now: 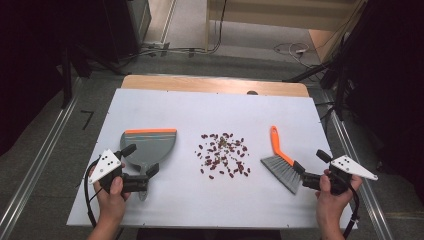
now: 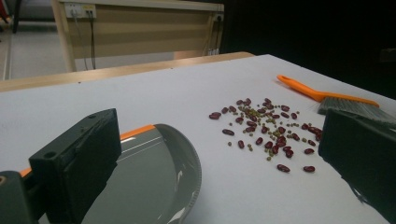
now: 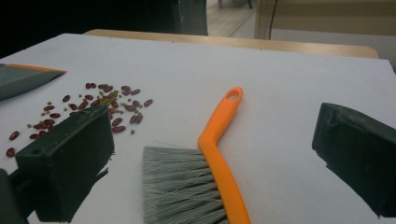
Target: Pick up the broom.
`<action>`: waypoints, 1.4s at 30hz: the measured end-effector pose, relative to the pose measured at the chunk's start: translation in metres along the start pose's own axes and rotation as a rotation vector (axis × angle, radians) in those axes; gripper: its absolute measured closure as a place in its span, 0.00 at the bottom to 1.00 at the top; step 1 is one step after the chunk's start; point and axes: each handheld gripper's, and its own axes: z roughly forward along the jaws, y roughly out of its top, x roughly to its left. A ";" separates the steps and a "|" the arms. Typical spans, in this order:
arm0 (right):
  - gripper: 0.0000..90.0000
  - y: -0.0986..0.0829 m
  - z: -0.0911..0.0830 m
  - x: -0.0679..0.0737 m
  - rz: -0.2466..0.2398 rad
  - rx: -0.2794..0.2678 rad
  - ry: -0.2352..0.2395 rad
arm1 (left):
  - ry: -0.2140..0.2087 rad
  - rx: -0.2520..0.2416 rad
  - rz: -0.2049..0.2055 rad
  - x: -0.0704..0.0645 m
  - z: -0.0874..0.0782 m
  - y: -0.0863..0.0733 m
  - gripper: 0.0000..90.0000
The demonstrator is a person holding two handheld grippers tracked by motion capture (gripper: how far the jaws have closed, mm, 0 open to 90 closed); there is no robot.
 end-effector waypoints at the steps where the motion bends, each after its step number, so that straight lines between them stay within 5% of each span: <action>1: 0.00 0.001 0.001 0.000 -0.001 0.002 0.001 | 0.000 0.000 0.004 0.000 0.000 0.000 0.00; 13: 0.00 0.028 0.008 0.005 -0.012 0.028 0.006 | 0.001 0.005 0.023 -0.003 0.001 0.001 0.00; 18: 0.00 0.048 0.027 0.011 -0.051 0.106 0.008 | 0.004 0.007 0.027 -0.004 0.001 0.002 0.00; 30: 0.00 0.080 0.060 0.017 -0.030 0.199 0.024 | -0.017 0.024 0.043 -0.008 0.008 0.002 0.00; 35: 0.00 0.085 0.080 0.012 -0.008 0.298 0.035 | -0.025 0.030 0.050 -0.010 0.009 0.002 0.00; 40: 0.00 0.072 0.103 0.005 0.048 0.452 0.109 | -0.035 0.038 0.057 -0.010 0.010 0.001 0.00; 42: 0.07 0.068 0.108 0.007 0.031 0.487 0.061 | -0.038 0.041 0.056 -0.010 0.009 0.001 0.00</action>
